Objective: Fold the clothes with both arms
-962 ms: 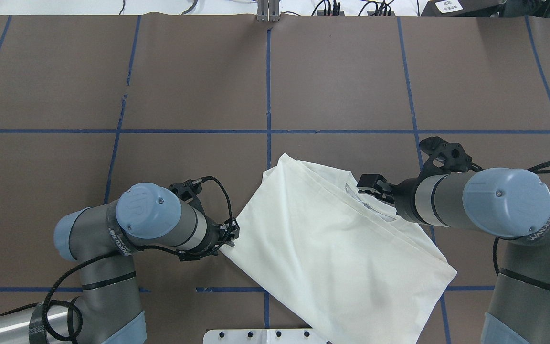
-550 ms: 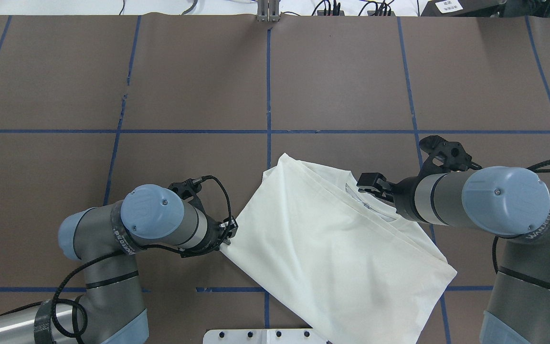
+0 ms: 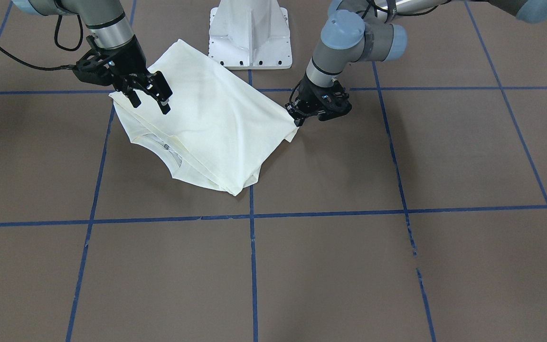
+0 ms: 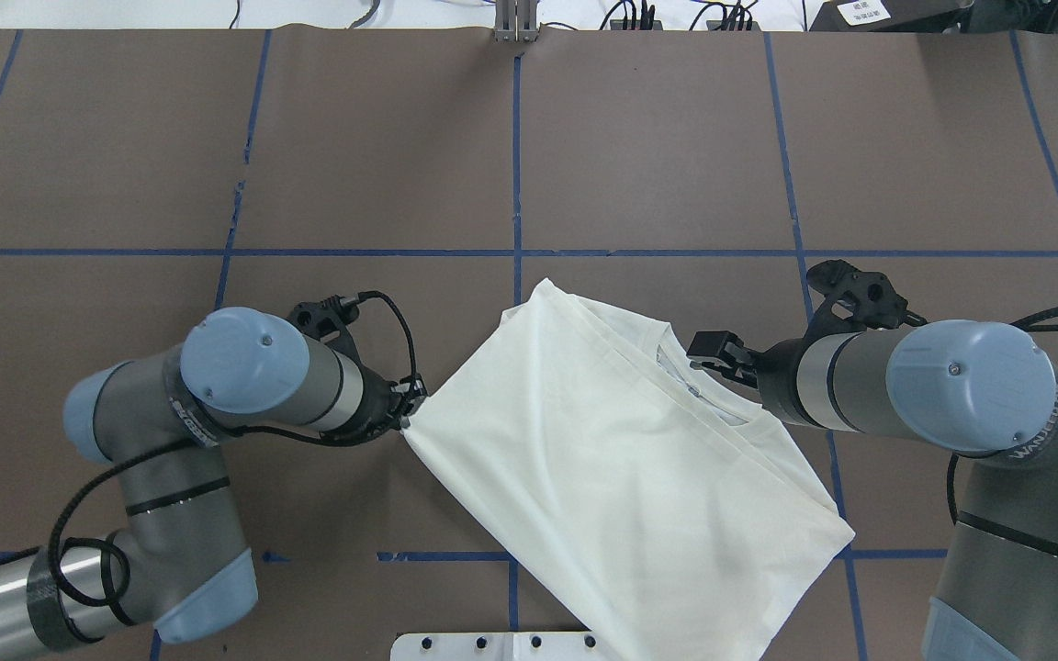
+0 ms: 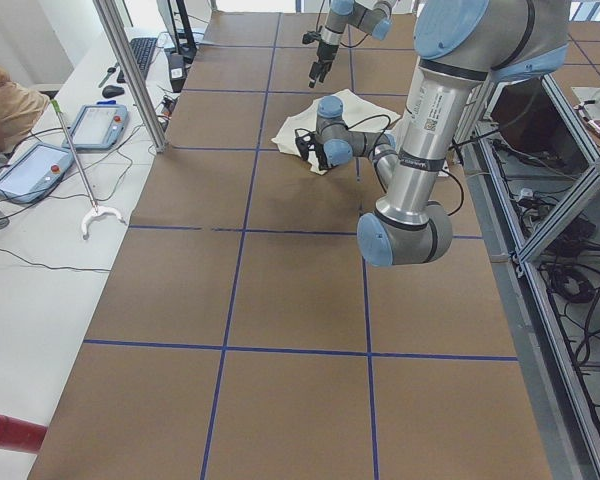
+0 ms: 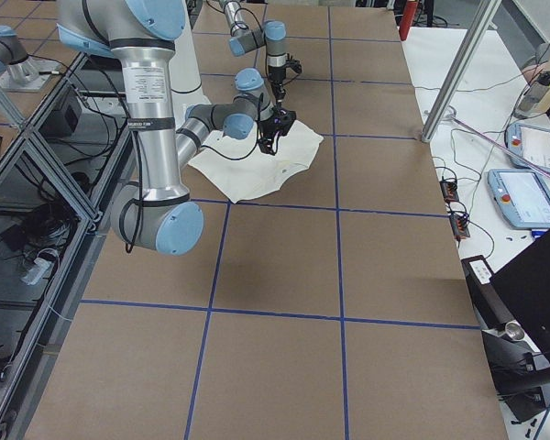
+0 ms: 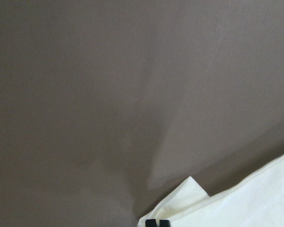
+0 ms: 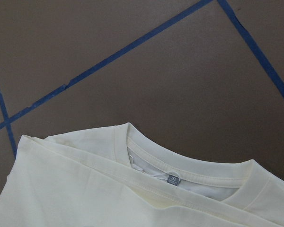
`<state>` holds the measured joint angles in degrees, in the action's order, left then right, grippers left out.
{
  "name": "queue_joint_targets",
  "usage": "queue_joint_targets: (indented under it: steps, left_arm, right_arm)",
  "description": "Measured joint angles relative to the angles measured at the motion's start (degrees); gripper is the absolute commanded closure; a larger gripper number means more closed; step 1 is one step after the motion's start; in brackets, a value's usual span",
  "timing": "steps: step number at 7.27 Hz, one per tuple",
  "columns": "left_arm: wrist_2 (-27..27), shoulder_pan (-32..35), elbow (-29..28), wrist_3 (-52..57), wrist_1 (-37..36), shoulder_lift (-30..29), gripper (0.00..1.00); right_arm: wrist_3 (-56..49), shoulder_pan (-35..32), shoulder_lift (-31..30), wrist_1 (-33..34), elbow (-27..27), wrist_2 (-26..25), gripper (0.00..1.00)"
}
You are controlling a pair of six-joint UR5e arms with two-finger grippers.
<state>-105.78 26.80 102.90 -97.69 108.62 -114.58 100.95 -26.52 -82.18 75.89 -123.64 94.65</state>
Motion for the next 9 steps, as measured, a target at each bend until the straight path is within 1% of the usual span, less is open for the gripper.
queue_joint_targets:
  steps: [1, 2, 3, 4, 5, 6, 7, 8, 9]
  left_arm:
    - [-0.3, 5.0, -0.6, 2.9, -0.2, -0.8, 1.00]
    - [-0.5, 9.7, -3.1, 4.8, 0.0, -3.0, 1.00]
    - [-0.5, 12.8, -8.9, 5.7, 0.5, -7.5, 1.00]
    - [-0.3, 14.5, -17.1, 6.1, 2.4, -13.5, 1.00]
    - [0.2, 16.0, -26.2, 6.2, 6.2, -19.1, 1.00]
    - [1.3, 17.1, -32.9, 6.6, 9.8, -22.8, 0.60]
    - [2.3, 17.7, -35.9, 7.5, 12.0, -24.6, 0.50]
    - [2.6, 18.0, -35.7, 8.3, 12.7, -24.8, 0.50]
    - [2.4, 18.4, -31.5, 8.7, 12.9, -22.4, 0.50]
  right_arm:
    - [0.2, 0.1, 0.2, -0.3, 0.0, -0.1, 0.00]
    - [0.6, 0.1, 1.2, -0.5, 0.0, -0.2, 0.00]
    - [0.8, 0.2, 2.8, -0.5, 0.1, -0.2, 0.00]
    - [0.9, 0.3, 3.9, -0.6, 0.5, -0.2, 0.00]
    - [0.9, 0.4, 5.2, -0.6, 1.5, -0.3, 0.00]
    - [1.7, 0.5, 6.5, -0.6, 2.6, -0.3, 0.00]
    - [3.5, 0.6, 7.4, -0.6, 3.3, -0.3, 0.00]
    - [5.3, 0.9, 8.5, -0.7, 4.0, -0.3, 0.00]
    - [6.3, 1.7, 9.9, -0.7, 5.1, -0.4, 0.00]
